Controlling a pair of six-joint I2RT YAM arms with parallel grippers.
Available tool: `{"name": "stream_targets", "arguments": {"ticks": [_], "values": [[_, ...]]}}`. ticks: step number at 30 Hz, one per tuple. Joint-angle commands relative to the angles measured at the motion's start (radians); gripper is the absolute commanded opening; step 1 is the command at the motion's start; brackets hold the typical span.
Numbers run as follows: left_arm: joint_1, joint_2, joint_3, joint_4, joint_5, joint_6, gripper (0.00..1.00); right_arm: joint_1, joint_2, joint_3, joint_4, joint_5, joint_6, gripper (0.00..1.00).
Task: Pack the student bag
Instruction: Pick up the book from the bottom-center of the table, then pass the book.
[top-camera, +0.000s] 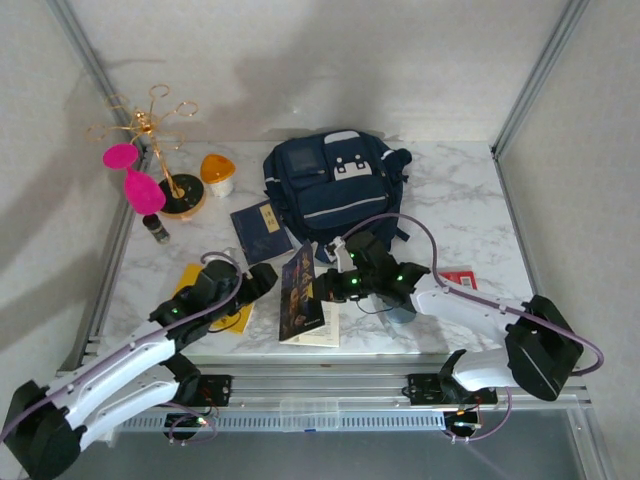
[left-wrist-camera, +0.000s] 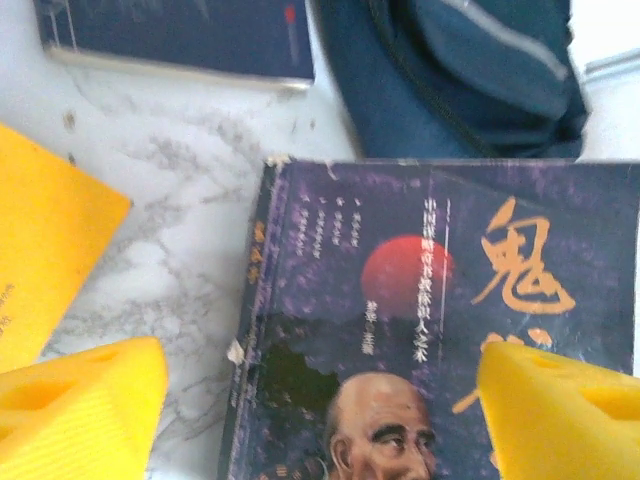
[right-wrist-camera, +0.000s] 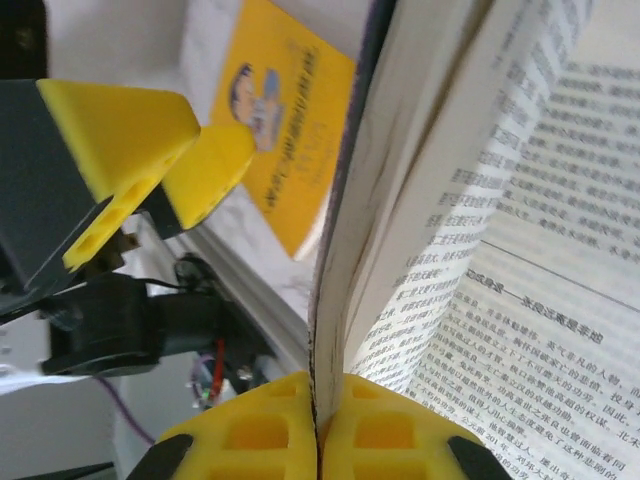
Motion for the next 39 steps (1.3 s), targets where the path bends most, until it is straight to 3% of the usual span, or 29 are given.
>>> {"name": "stream_targets", "arguments": {"ticks": [1, 8, 14, 22, 29, 34, 37, 39], "values": [[0.073, -0.021, 0.044, -0.062, 0.107, 0.042, 0.87, -0.031, -0.055, 0.092, 0.044, -0.090, 0.021, 0.00], [0.205, 0.017, 0.118, 0.011, 0.311, 0.061, 0.94, -0.140, -0.088, 0.207, 0.031, -0.218, 0.018, 0.00], [0.215, 0.039, 0.086, 0.303, 0.469, -0.041, 0.96, -0.216, -0.042, 0.288, 0.061, -0.307, 0.007, 0.00], [0.211, 0.080, 0.053, 0.537, 0.528, -0.141, 0.93, -0.259, -0.001, 0.300, 0.145, -0.401, 0.032, 0.00], [0.212, 0.099, 0.080, 0.430, 0.494, -0.105, 0.90, -0.272, -0.018, 0.300, 0.183, -0.445, 0.044, 0.00], [0.205, 0.109, 0.076, 0.511, 0.516, -0.163, 0.91, -0.274, 0.012, 0.305, 0.208, -0.466, 0.059, 0.00], [0.191, 0.115, 0.058, 0.697, 0.529, -0.251, 0.88, -0.275, 0.006, 0.257, 0.317, -0.479, 0.115, 0.00], [0.189, 0.116, 0.052, 0.767, 0.535, -0.298, 0.83, -0.280, 0.012, 0.249, 0.283, -0.483, 0.088, 0.00]]}}
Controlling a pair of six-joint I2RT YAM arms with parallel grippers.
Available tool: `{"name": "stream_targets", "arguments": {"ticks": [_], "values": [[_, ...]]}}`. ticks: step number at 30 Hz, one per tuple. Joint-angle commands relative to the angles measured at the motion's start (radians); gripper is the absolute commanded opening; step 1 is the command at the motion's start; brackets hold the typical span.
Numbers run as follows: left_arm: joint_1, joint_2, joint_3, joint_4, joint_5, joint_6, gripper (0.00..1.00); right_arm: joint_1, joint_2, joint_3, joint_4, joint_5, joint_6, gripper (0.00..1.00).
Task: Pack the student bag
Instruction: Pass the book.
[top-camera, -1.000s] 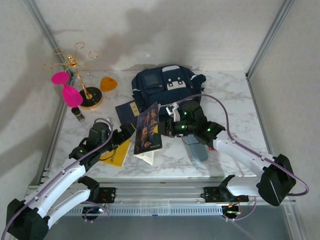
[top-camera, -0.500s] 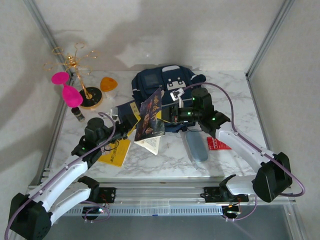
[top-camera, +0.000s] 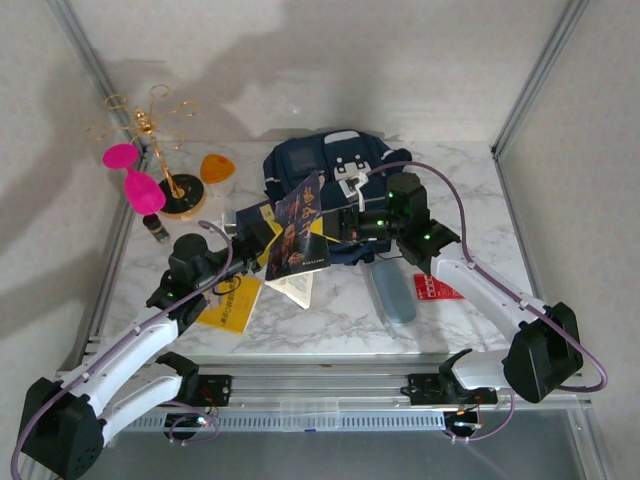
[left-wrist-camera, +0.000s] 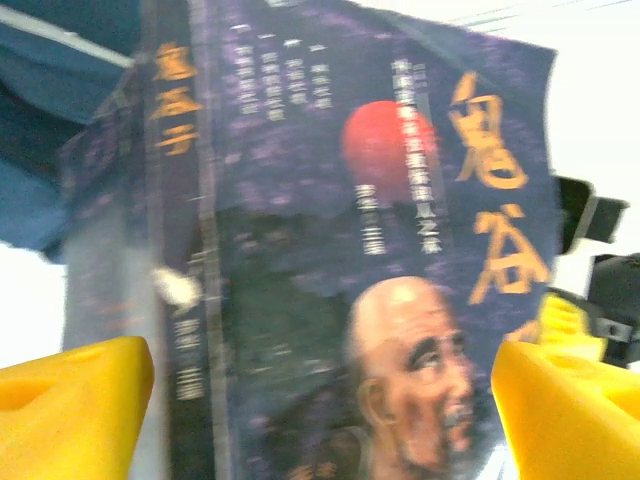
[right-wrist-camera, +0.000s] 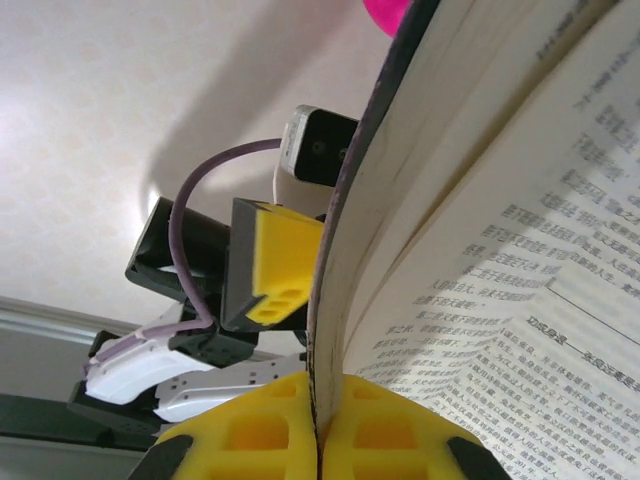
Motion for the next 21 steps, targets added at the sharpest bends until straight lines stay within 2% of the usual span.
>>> {"name": "stream_targets", "arguments": {"ticks": [1, 7, 15, 17, 21], "values": [[-0.008, -0.005, -0.007, 0.207, 0.034, -0.096, 0.80, -0.009, -0.002, -0.011, 0.075, -0.041, -0.019, 0.00], [-0.018, -0.008, 0.032, 0.151, 0.025, -0.075, 0.63, -0.033, -0.017, -0.047, 0.010, -0.039, -0.073, 0.00], [-0.093, 0.018, 0.061, 0.097, -0.027, -0.054, 0.40, -0.042, -0.007, -0.056, -0.007, -0.037, -0.099, 0.00], [-0.098, 0.023, 0.073, 0.070, -0.027, -0.037, 0.39, -0.043, -0.006, -0.059, -0.026, -0.037, -0.116, 0.00], [-0.097, 0.011, 0.081, 0.043, -0.050, -0.021, 0.28, -0.061, -0.016, -0.078, -0.056, -0.020, -0.139, 0.00]]}}
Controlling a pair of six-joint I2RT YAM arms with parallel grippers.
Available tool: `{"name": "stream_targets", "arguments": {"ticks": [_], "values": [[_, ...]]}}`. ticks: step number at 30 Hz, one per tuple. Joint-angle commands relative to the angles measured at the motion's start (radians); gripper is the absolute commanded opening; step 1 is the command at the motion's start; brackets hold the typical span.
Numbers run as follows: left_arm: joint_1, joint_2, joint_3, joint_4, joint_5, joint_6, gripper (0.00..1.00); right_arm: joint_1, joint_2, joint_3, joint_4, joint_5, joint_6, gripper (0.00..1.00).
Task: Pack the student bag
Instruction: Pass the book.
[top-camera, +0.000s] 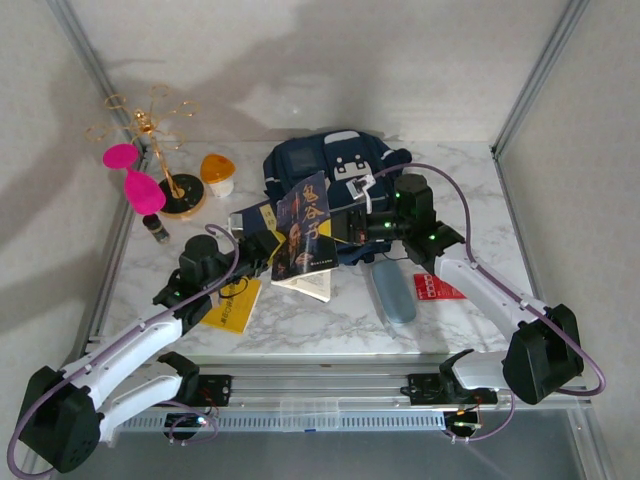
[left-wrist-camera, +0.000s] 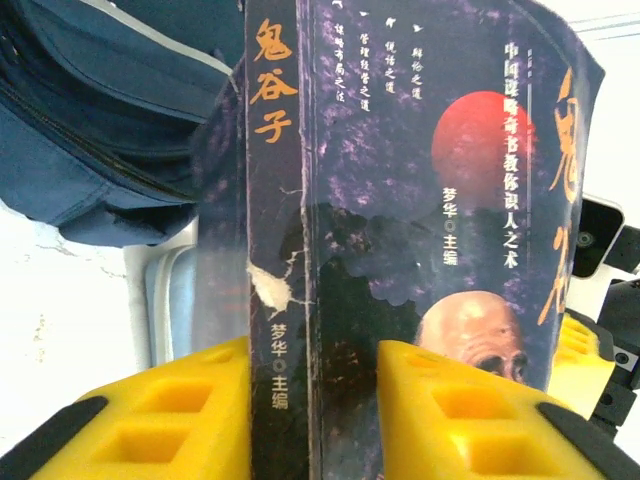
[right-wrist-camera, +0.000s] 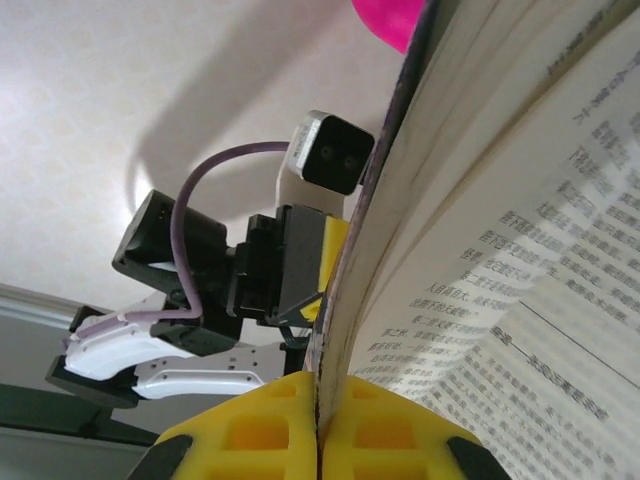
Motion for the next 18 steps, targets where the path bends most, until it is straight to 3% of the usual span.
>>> {"name": "stream_targets", "arguments": {"ticks": [1, 9, 10, 12, 15, 18], "values": [[-0.030, -0.024, 0.078, 0.101, 0.049, 0.014, 0.26, -0.007, -0.009, -0.039, -0.032, 0.024, -0.042, 0.00], [-0.030, -0.005, 0.089, 0.095, 0.035, 0.020, 0.09, -0.012, -0.008, -0.047, -0.059, 0.041, -0.069, 0.00], [-0.029, -0.002, 0.093, 0.092, 0.034, 0.020, 0.07, -0.012, -0.007, -0.046, -0.068, 0.046, -0.071, 0.04], [-0.028, 0.006, 0.100, 0.096, 0.027, 0.018, 0.02, -0.016, -0.007, -0.043, -0.089, 0.050, -0.084, 0.16], [-0.028, 0.010, 0.120, 0.103, 0.015, 0.013, 0.00, -0.030, -0.025, -0.045, -0.166, 0.099, -0.119, 0.48], [-0.029, 0.013, 0.142, 0.106, 0.002, 0.015, 0.00, -0.069, -0.049, -0.100, -0.186, 0.132, -0.112, 0.72]]}}
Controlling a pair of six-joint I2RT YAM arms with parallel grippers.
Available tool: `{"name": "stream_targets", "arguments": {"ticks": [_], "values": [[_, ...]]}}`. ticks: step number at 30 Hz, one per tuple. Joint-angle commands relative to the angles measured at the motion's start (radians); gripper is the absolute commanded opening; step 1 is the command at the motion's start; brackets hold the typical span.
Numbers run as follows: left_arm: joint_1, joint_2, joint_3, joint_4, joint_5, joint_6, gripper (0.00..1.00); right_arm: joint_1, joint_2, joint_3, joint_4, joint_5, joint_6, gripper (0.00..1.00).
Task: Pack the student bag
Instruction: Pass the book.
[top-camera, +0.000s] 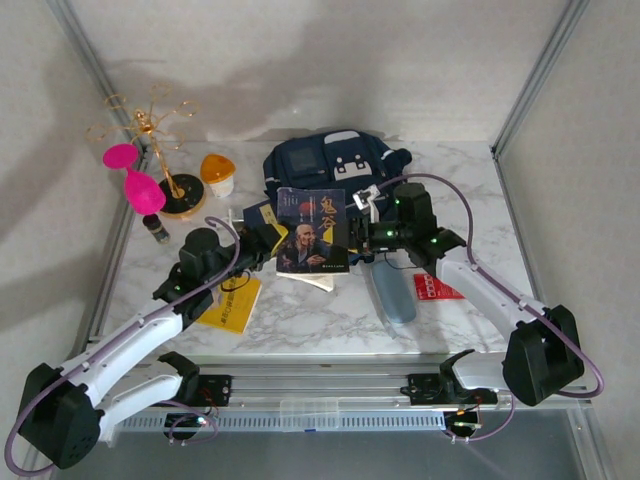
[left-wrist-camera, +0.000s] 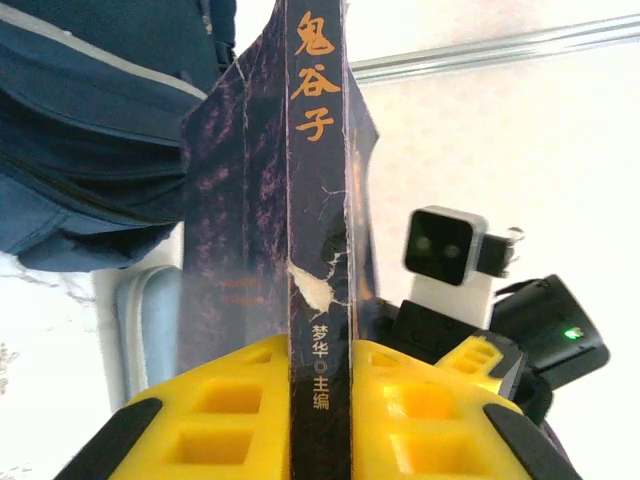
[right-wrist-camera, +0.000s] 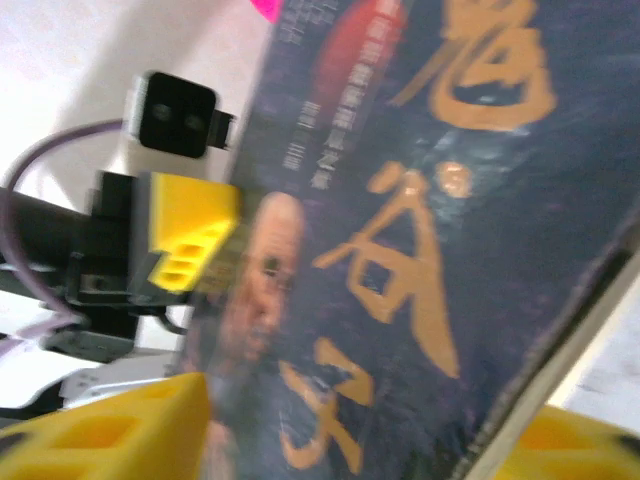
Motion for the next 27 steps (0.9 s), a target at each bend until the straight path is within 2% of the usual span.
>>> {"name": "stream_targets", "arguments": {"ticks": [1, 4, 8, 12, 15, 23, 27], "values": [[-0.009, -0.008, 0.068, 0.126, 0.029, 0.005, 0.00, -0.050, -0.040, -0.066, -0.034, 0.034, 0.000, 0.81], [-0.011, 0.010, 0.090, 0.160, 0.030, -0.008, 0.00, -0.077, -0.059, -0.106, 0.008, -0.002, 0.061, 0.98], [-0.021, 0.056, 0.132, 0.227, 0.037, -0.031, 0.00, -0.081, -0.086, -0.138, 0.170, -0.081, 0.197, 0.99], [-0.028, 0.105, 0.192, 0.217, 0.022, -0.023, 0.00, -0.101, -0.123, -0.146, 0.295, -0.129, 0.301, 0.99], [-0.044, 0.143, 0.204, 0.335, 0.023, -0.084, 0.00, -0.108, -0.126, -0.168, 0.391, -0.140, 0.376, 0.99], [-0.092, 0.212, 0.295, 0.447, -0.013, -0.145, 0.00, -0.124, -0.095, -0.164, 0.487, -0.178, 0.446, 0.99], [-0.109, 0.235, 0.296, 0.491, -0.048, -0.173, 0.00, -0.124, -0.091, -0.206, 0.727, -0.212, 0.620, 0.99]]}}
